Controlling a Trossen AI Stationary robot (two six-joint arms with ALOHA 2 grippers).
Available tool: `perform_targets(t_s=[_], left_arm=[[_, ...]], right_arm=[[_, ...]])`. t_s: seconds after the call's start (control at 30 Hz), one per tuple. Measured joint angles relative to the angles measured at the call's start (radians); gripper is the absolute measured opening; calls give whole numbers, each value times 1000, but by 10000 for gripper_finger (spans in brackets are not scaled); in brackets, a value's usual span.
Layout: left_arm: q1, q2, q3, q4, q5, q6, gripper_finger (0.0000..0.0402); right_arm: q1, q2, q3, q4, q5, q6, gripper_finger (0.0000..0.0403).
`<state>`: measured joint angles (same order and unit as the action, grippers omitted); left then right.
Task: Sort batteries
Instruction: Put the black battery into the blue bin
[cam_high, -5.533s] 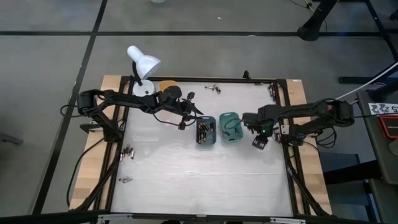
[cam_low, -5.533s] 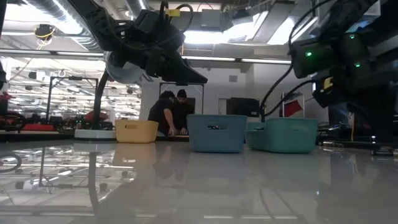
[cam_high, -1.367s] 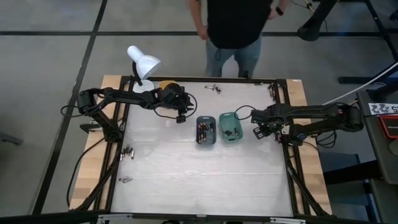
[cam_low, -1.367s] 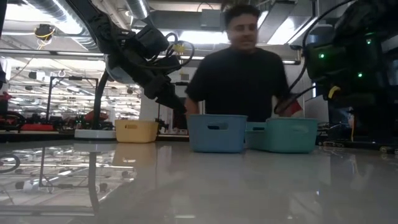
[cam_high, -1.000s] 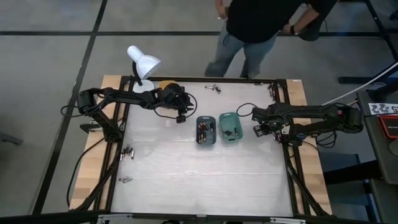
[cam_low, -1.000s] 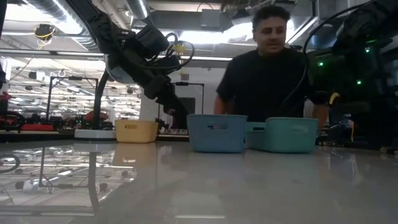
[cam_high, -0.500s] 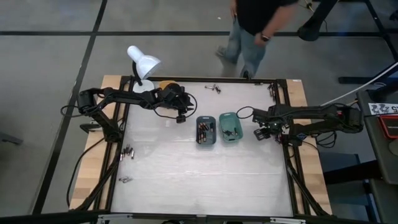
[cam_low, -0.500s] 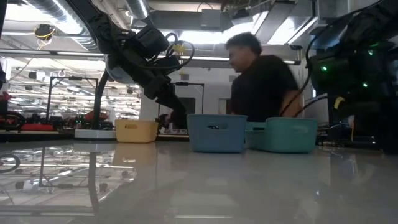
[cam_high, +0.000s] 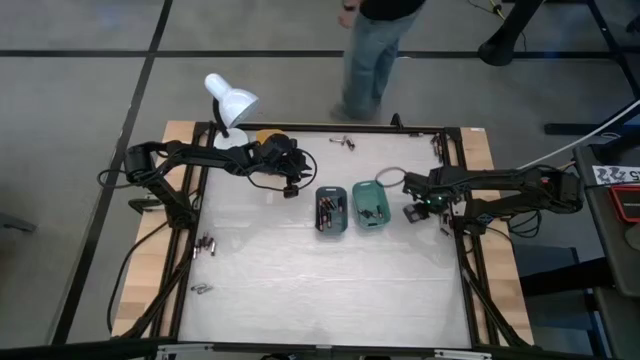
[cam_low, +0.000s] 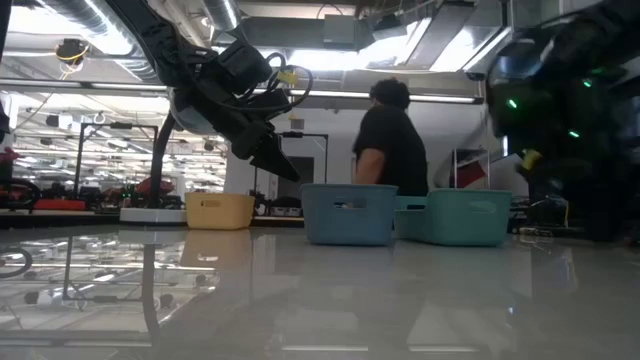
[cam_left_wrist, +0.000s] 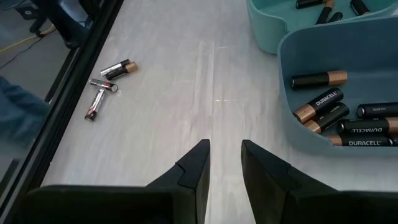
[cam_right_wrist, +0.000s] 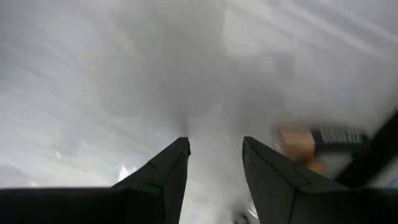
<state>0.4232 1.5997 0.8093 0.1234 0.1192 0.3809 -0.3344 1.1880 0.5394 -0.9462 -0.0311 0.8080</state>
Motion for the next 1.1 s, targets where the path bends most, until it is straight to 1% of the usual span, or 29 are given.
perform_targets(t_s=[0.13,0.23,0.33,0.4,0.6,0.83,0.9,1.03,1.1], left_arm=[[0,0,0,0,0,0,81],[0,0,0,0,0,0,81],[0,0,0,0,0,1,81],[0,0,0,1,0,4,81],[0,0,0,4,0,2,81],[-3,0,0,19,0,-6,81],[-5,0,0,18,0,-5,81],[-5,0,0,16,0,-4,81],[-5,0,0,14,0,0,81]], right_arm=[[0,0,51,-73,46,12,154],[0,0,75,-105,43,22,154],[0,8,82,-132,24,-13,154],[0,17,81,-155,21,-89,154],[0,78,95,-147,29,-359,154],[0,201,230,-157,77,-645,154],[0,238,257,-190,94,-736,154],[1,315,264,-259,93,-922,154],[2,355,264,-279,111,-973,154]])
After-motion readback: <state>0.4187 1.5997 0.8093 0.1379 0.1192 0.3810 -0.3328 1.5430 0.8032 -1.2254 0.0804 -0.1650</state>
